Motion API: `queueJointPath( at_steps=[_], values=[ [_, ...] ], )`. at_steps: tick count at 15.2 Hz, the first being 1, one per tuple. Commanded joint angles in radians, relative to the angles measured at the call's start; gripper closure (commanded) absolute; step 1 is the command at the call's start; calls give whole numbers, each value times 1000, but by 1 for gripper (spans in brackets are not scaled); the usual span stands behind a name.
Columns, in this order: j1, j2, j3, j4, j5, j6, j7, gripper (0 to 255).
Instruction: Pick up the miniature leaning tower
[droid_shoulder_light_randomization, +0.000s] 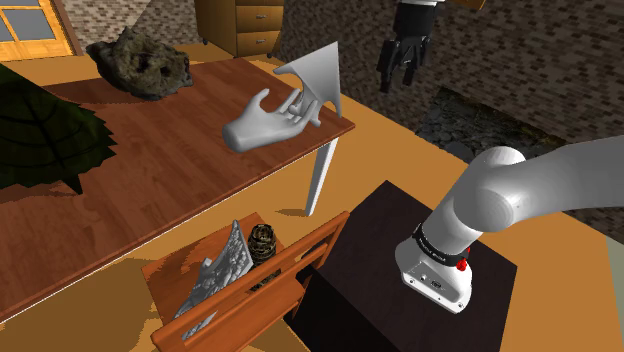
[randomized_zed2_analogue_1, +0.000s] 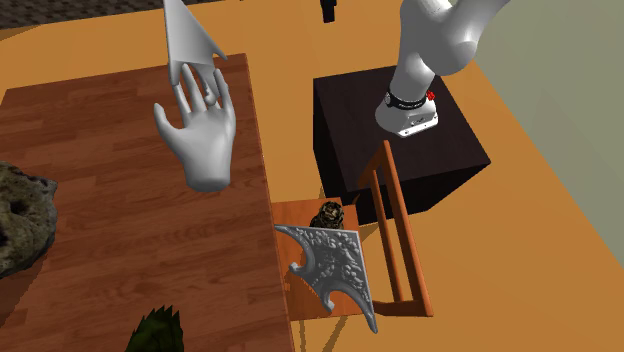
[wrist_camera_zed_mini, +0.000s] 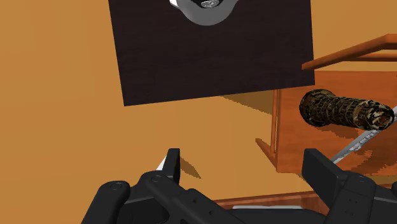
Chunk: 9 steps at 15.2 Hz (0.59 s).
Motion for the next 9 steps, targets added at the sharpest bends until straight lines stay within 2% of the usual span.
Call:
queueJointPath(
  at_steps=[1,9],
  values=[
    [0,0,0,0,0,0,0,0],
    [67,-33,126,-211,109,233,114,0]
  ],
)
